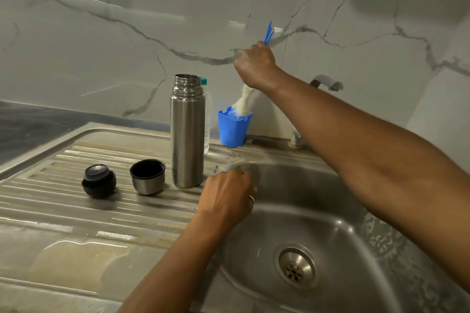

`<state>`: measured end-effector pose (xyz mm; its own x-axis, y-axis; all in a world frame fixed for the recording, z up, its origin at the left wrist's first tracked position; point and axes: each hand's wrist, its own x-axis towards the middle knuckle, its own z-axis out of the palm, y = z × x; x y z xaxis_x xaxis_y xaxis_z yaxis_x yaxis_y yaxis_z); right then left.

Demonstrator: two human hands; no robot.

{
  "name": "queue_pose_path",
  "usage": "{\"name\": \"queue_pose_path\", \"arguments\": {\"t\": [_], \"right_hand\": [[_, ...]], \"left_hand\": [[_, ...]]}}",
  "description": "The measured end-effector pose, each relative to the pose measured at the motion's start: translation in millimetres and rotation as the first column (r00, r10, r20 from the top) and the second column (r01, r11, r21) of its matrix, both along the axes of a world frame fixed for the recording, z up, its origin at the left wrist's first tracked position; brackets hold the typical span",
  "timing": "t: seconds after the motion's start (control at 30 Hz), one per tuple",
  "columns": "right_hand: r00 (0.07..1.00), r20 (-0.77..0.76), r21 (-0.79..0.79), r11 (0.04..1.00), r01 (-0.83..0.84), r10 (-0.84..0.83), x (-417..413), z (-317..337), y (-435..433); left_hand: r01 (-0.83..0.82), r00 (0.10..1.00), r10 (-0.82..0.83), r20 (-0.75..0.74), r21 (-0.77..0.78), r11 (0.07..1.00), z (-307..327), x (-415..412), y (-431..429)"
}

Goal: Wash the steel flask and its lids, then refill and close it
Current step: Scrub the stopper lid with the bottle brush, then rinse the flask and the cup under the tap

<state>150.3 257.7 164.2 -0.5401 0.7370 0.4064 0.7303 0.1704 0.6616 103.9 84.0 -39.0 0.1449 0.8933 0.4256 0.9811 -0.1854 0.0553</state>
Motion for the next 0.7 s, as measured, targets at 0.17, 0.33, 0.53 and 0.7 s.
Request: {"name": "queue_pose_path", "arguments": {"t": [0.17, 0.33, 0.53, 0.7], "right_hand": [[1.000, 0.001, -0.022, 0.999, 0.024, -0.024, 6, -7, -4], [1.000, -0.007, -0.034, 0.999, 0.029, -0.029, 10, -11, -5], [0.999, -0.015, 0.007, 0.999, -0.046, 0.046, 11, -6, -12], [0.995, -0.044, 0.063, 0.994, -0.086, 0.089, 14, -4, -34]], "left_hand": [[0.001, 1.000, -0.001, 0.019, -0.007, 1.000, 0, -1, 1], [0.012, 1.000, -0.012, 0.026, 0.005, 1.000, -2, -1, 3], [0.008, 1.000, -0.008, 0.014, 0.013, 1.000, -2, -1, 4], [-0.013, 1.000, 0.013, -0.007, 0.011, 1.000, 1, 0, 2]]}}
